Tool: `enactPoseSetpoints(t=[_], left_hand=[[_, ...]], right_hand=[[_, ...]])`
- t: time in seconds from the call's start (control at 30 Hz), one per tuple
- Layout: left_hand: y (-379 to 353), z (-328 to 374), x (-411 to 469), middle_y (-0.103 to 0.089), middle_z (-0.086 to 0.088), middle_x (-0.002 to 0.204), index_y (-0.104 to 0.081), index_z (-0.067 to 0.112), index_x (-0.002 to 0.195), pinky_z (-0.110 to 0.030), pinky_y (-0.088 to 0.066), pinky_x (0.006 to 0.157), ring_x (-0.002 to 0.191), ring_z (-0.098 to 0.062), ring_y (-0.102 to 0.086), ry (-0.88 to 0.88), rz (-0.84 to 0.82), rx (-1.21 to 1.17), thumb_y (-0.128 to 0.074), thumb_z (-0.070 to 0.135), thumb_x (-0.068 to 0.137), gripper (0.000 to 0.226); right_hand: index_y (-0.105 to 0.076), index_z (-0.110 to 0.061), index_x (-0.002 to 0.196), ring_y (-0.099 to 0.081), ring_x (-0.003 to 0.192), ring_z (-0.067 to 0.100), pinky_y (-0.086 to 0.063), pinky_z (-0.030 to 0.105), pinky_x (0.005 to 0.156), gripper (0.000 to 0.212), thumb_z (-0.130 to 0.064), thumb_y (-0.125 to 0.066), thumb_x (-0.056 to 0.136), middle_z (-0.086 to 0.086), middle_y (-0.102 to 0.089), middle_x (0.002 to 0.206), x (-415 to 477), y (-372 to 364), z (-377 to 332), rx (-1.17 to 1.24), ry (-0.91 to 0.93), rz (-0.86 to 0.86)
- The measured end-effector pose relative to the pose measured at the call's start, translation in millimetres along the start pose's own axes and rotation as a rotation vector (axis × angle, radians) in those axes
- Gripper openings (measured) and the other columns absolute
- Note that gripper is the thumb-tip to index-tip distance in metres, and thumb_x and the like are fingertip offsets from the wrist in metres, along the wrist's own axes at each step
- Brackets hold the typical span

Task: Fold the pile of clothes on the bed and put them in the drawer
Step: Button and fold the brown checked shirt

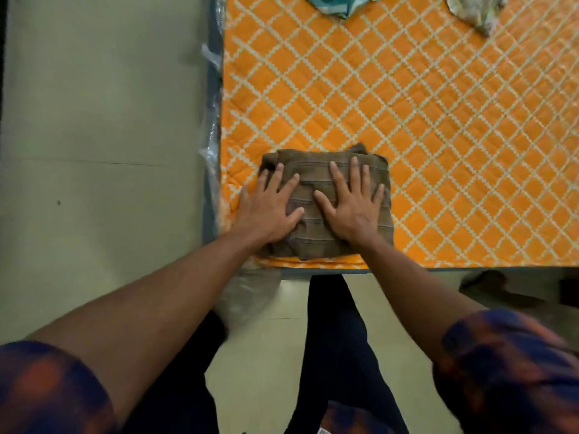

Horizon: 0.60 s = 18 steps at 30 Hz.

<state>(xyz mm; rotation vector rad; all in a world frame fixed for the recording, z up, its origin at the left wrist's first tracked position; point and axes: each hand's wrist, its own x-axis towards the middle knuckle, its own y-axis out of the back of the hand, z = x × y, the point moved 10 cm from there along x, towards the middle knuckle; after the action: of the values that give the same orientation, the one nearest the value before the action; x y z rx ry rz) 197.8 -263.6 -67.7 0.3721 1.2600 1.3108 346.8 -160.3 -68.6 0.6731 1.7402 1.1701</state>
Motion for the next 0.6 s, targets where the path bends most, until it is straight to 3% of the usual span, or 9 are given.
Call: enactPoseSetpoints(t=[0.1, 0.2, 0.27, 0.37, 0.47, 0.6], left_hand=[[23.2, -31.5, -17.1, -0.041, -0.01, 0.154, -0.045, 0.028, 0.149, -0.041, -0.036, 0.113, 0.139, -0.029, -0.04, -0.091, -0.048, -0.297, -0.059, 0.043, 0.094, 0.059], [63.3, -91.1, -32.6, -0.063, -0.008, 0.13, -0.066, 0.018, 0.128, -0.029, -0.041, 0.098, 0.12, -0.025, -0.057, -0.033, 0.038, -0.452, -0.064, 0.023, 0.091, 0.037], [80.7, -130.8, -33.2, -0.068, -0.007, 0.122, -0.071, 0.017, 0.12, -0.028, -0.043, 0.094, 0.114, -0.024, -0.062, 0.06, 0.063, -0.499, -0.063, 0.018, 0.091, 0.03], [100.0, -176.7, -17.9, -0.07, -0.005, 0.119, -0.069, 0.018, 0.12, -0.032, -0.048, 0.095, 0.112, -0.022, -0.063, 0.163, 0.052, -0.513, -0.06, 0.018, 0.094, 0.028], [132.3, -190.6, 18.1, -0.068, -0.004, 0.121, -0.067, 0.017, 0.123, -0.028, -0.044, 0.096, 0.114, -0.02, -0.061, 0.11, 0.063, -0.482, -0.06, 0.017, 0.094, 0.031], [176.4, -196.4, 103.5, -0.065, -0.003, 0.127, -0.066, 0.016, 0.126, -0.02, -0.035, 0.097, 0.119, -0.019, -0.058, -0.007, 0.088, -0.373, -0.06, 0.017, 0.093, 0.034]], right_hand=[[-0.01, -0.043, 0.16, 0.01, 0.156, 0.027, 0.002, 0.066, 0.12, 0.076, -0.077, -0.027, 0.094, 0.002, 0.008, 0.171, -5.0, 5.6, -12.2, 0.021, -0.152, -0.034], [-0.03, -0.03, 0.157, -0.002, 0.157, 0.028, -0.002, 0.065, 0.121, 0.07, -0.069, -0.035, 0.098, 0.008, -0.009, 0.17, -4.0, 18.4, -56.5, 0.097, -0.161, 0.03], [-0.041, -0.025, 0.151, -0.012, 0.155, 0.028, -0.007, 0.064, 0.122, 0.061, -0.061, -0.039, 0.101, 0.01, -0.022, 0.166, 4.4, 24.2, -95.5, 0.104, -0.021, 0.095], [-0.04, -0.027, 0.152, -0.015, 0.155, 0.029, -0.013, 0.059, 0.123, 0.058, -0.057, -0.04, 0.103, 0.009, -0.022, 0.167, 35.0, 16.5, -138.0, 0.103, 0.106, 0.096], [-0.031, -0.029, 0.156, -0.012, 0.155, 0.031, -0.018, 0.059, 0.122, 0.062, -0.06, -0.033, 0.103, 0.007, -0.015, 0.169, 90.8, 8.5, -144.6, 0.158, 0.055, 0.066], [-0.012, -0.037, 0.161, -0.002, 0.157, 0.03, -0.004, 0.062, 0.122, 0.073, -0.071, -0.024, 0.098, 0.004, -0.001, 0.171, 197.0, 17.7, -140.0, 0.188, -0.068, 0.111]])
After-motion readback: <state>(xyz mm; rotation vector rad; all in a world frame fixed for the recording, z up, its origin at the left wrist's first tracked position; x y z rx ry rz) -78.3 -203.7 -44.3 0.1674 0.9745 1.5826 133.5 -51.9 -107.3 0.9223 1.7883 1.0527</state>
